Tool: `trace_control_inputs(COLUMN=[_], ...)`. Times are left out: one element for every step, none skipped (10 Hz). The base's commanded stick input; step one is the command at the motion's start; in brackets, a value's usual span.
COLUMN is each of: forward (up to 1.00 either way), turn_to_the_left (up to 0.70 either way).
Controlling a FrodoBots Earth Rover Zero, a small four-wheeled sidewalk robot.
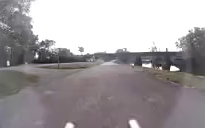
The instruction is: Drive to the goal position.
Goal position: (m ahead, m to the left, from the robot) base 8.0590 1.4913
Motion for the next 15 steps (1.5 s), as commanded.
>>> trace_control_inputs(forward=[0.7, 0.7, 0.7, 0.7, 0.7, 0.7, 0.7, 0.7, 0.7, 0.7, 0.7, 0.7, 0.7, 0.7, 0.7], turn_to_the_left=[0.0, 0.0, 0.0, 0.0, 0.0, 0.0, 0.0, 0.0, 0.0, 0.0, 0.0, 0.0, 0.0, 0.0, 0.0])
